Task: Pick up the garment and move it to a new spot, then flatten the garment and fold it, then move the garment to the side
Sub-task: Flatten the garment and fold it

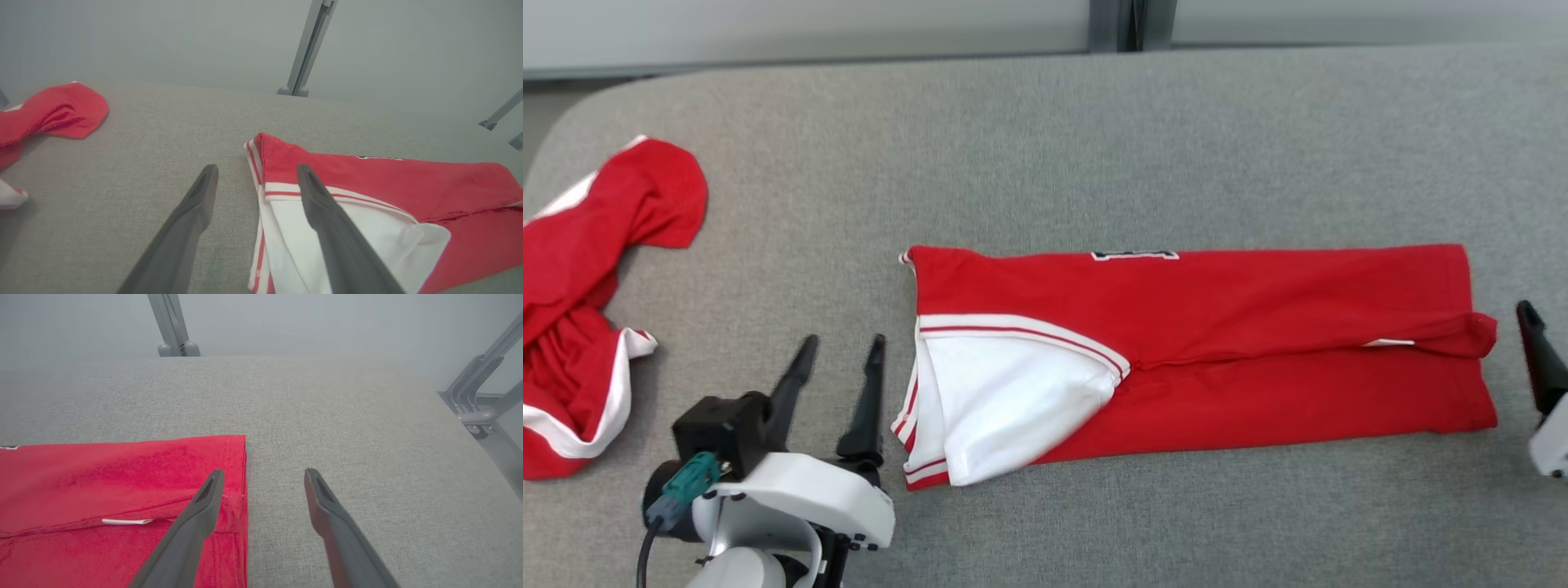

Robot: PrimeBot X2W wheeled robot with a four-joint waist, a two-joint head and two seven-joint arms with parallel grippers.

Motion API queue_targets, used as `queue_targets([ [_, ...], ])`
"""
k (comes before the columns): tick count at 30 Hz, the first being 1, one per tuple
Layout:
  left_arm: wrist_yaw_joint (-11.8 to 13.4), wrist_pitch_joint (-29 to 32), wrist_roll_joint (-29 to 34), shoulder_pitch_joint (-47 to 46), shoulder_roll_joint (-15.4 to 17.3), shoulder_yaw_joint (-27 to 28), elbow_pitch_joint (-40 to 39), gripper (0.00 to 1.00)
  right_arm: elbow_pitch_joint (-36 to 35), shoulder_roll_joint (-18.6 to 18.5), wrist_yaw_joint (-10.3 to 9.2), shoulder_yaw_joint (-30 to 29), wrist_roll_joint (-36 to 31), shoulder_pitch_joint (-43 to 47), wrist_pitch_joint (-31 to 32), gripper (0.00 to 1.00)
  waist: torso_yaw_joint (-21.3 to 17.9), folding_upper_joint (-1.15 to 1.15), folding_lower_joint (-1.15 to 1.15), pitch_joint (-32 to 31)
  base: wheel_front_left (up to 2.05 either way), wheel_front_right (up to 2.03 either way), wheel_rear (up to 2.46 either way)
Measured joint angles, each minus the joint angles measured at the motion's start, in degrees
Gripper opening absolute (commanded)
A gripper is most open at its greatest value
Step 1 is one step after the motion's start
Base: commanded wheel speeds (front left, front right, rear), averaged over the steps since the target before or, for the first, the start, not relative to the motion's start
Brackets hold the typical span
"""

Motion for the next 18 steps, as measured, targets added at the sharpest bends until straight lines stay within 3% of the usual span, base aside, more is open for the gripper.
queue_targets([
  [10,0.1,-7.8,-0.2,3.8,-2.9,1.9,3.0,1.0,-0.2,5.9,0.0,8.2,-4.6,3.6,-13.5,1.0,-0.3,0.0,0.0,-7.5,0.0,0.0,0.0],
  [18,-1.3,-10.2,0.8,7.2,-4.7,2.2,6.8,1.0,6.0,8.6,0.0,13.8,-5.3,6.8,-24.4,1.0,-0.7,0.0,-0.01,-13.7,0.0,0.0,0.0],
])
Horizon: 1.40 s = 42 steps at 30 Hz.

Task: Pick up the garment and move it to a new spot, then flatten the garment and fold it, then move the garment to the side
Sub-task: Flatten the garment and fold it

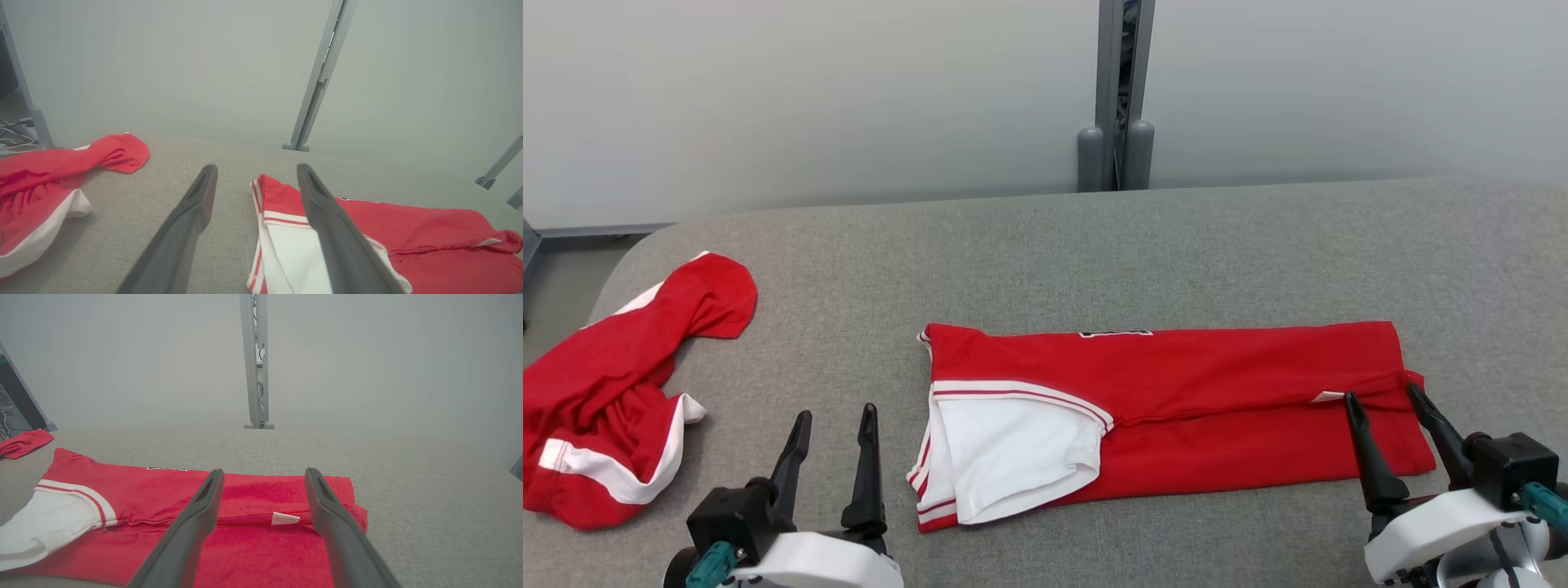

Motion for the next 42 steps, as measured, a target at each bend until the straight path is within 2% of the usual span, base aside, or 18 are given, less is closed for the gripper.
queue_targets([
  [6,-1.4,-0.6,2.4,2.1,-1.6,0.9,1.6,1.0,3.8,0.8,0.0,-0.6,-1.0,1.0,-5.9,1.0,0.1,0.0,0.0,-2.8,0.0,0.0,0.0],
  [12,-4.4,-0.7,6.3,4.8,-3.6,2.4,2.8,1.0,5.4,2.4,0.0,-2.1,-0.8,3.6,-7.9,1.0,0.7,0.0,0.0,-4.4,0.0,0.0,0.0],
  [22,-8.4,-0.7,13.3,9.8,-7.3,7.2,4.8,1.0,2.9,4.8,0.0,-3.6,0.9,9.3,-8.1,1.0,0.6,0.0,0.0,-6.4,0.0,0.0,0.0],
  [29,-10.7,-0.7,18.0,10.4,-9.5,9.6,5.2,1.0,2.4,5.1,0.0,-3.6,0.9,9.5,-8.1,1.0,0.4,0.0,0.0,-6.5,0.0,0.0,0.0],
  [39,-14.0,-0.7,21.4,10.9,-11.8,12.2,6.7,1.0,3.0,5.3,0.0,-4.0,2.3,9.5,-8.2,1.0,0.8,0.0,0.0,-6.6,0.0,0.0,0.0],
  [42,-14.8,-0.7,22.1,11.1,-12.5,12.6,7.0,1.0,4.9,5.4,0.0,-4.1,5.6,9.1,-8.2,1.0,1.0,0.0,0.0,-6.6,0.0,0.0,0.0],
])
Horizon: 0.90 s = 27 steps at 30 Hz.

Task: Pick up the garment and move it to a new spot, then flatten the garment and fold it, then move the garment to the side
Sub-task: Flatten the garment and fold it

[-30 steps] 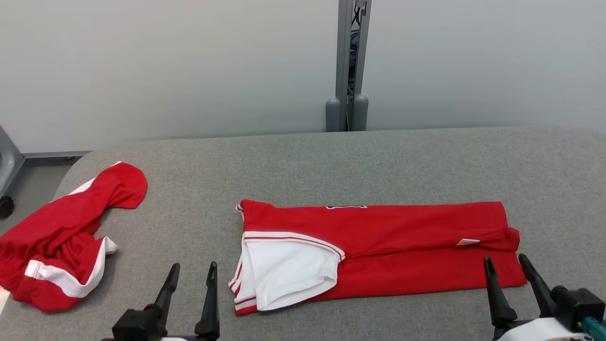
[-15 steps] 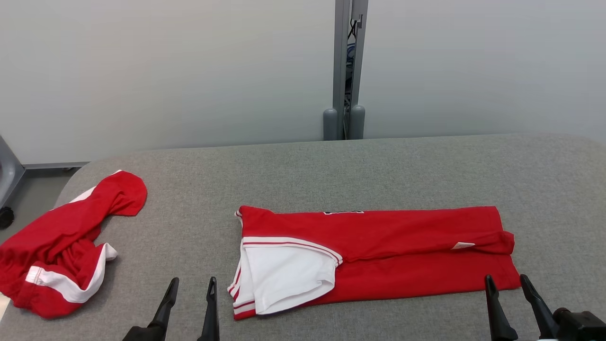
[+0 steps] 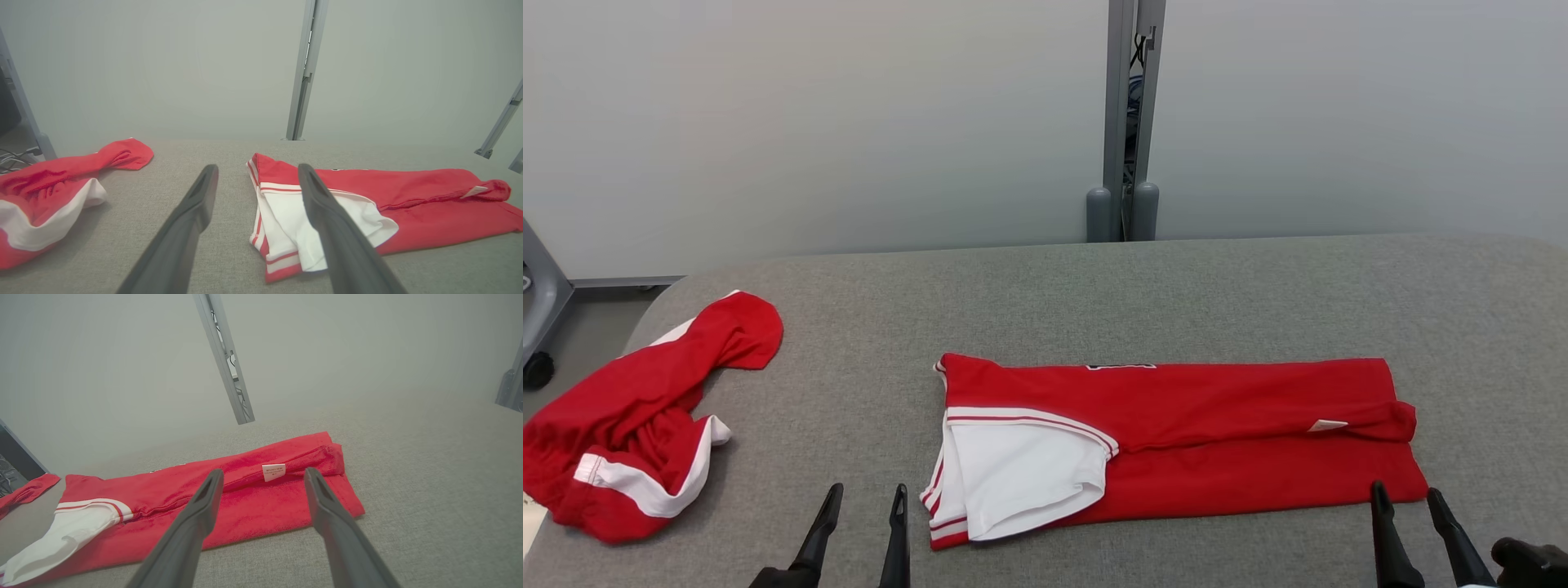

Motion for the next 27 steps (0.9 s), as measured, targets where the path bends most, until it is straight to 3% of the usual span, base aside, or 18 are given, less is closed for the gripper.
queue_targets([
  [6,-1.9,0.0,1.4,0.0,-0.9,0.3,0.8,1.0,9.5,0.1,0.0,-2.3,4.2,-5.6,0.3,1.0,0.6,0.0,0.0,0.6,0.0,0.0,0.0],
  [18,-4.9,0.0,3.5,-1.2,-1.4,-0.4,2.5,1.0,33.1,-2.3,0.0,-16.5,-0.8,-24.1,5.0,1.0,3.4,0.0,0.0,3.9,0.0,0.0,0.0],
  [27,-6.0,0.0,4.5,-3.7,-1.8,-1.1,2.9,1.0,44.3,-4.7,0.0,-21.3,-3.5,-33.7,4.5,1.0,4.6,0.0,0.0,8.9,0.0,0.0,0.0],
])
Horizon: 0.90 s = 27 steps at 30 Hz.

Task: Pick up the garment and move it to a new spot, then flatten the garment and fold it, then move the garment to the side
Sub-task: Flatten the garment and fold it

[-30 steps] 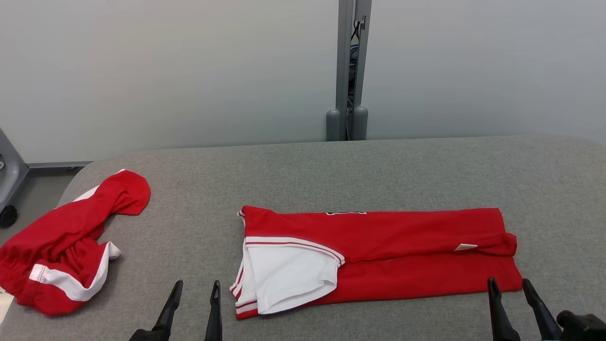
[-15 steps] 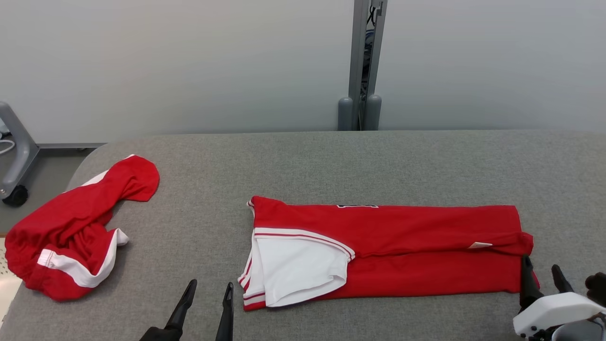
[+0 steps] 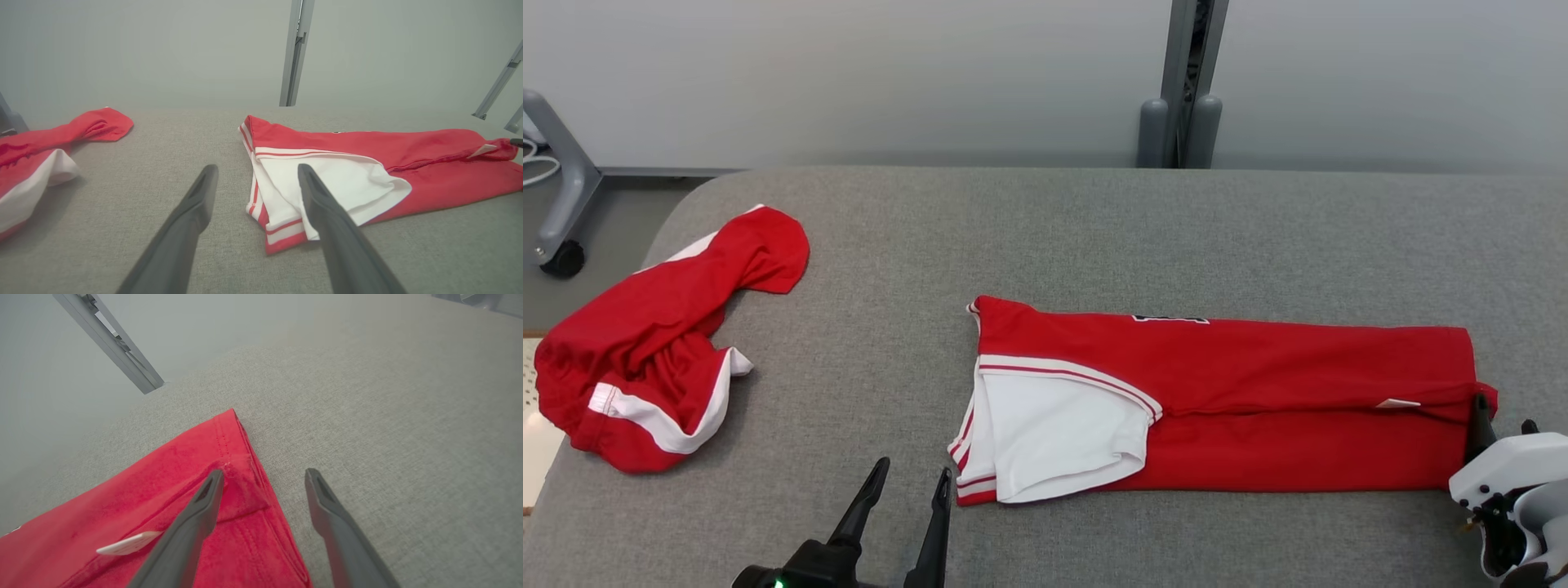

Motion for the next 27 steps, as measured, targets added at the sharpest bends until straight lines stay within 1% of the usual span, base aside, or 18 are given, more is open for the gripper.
queue_targets([
  [3,-0.3,0.0,0.4,-0.9,-0.2,-0.2,0.2,1.0,3.3,-0.7,0.0,-1.0,-0.7,-1.7,-0.1,1.0,0.2,0.0,0.0,1.5,0.0,0.0,0.0],
  [5,-0.4,0.0,0.5,-1.3,-0.4,-0.2,0.2,1.0,5.5,-0.9,0.0,-1.6,-1.0,-2.4,0.2,0.89,0.2,0.0,0.0,2.1,0.0,0.0,0.0],
  [8,-0.5,0.0,0.7,-1.6,-0.5,-0.3,0.3,1.0,7.2,-0.8,0.0,-2.3,-1.4,-3.4,0.1,0.85,0.2,0.0,0.0,2.7,0.0,0.0,0.0],
  [10,-0.7,0.0,0.8,-2.0,-0.6,-0.3,0.4,1.0,8.0,-0.9,0.0,-2.7,-1.4,-3.8,-0.1,0.77,0.0,0.0,0.0,2.8,0.0,0.0,0.0],
  [13,-0.9,0.0,0.9,-2.1,-0.7,-0.3,0.6,1.0,8.9,-0.8,0.01,-3.5,-1.2,-4.1,0.2,0.31,-0.1,0.0,0.0,2.8,0.0,0.0,0.0],
  [14,-0.9,0.0,0.9,-2.1,-0.7,-0.3,0.6,1.0,8.9,-0.8,0.01,-3.5,-1.2,-4.1,0.2,0.09,-0.1,0.0,0.0,2.8,0.0,0.0,0.0],
  [15,-1.0,0.0,0.9,-2.1,-0.8,-0.3,0.6,1.0,9.1,-0.6,0.01,-3.7,-0.9,-4.3,0.4,0.0,-0.1,0.0,0.0,2.8,0.0,0.0,0.0],
  [18,-1.3,0.0,1.0,-2.3,-0.8,-0.2,0.7,1.0,9.5,-0.5,0.01,-3.4,-0.9,-4.7,1.3,0.0,0.0,0.0,0.0,2.8,0.0,0.0,0.0],
  [23,-1.5,0.0,1.3,-2.4,-0.9,0.0,0.8,1.0,9.3,-0.9,0.01,-2.6,-0.9,-4.7,-1.5,0.0,0.3,0.0,0.0,2.6,0.0,0.0,0.0],
  [27,-1.5,0.0,1.5,-2.4,-0.9,0.4,0.8,1.0,8.4,-2.5,0.01,-1.8,-0.9,-5.0,-2.7,0.0,0.3,0.0,0.0,2.1,0.0,0.0,0.0],
])
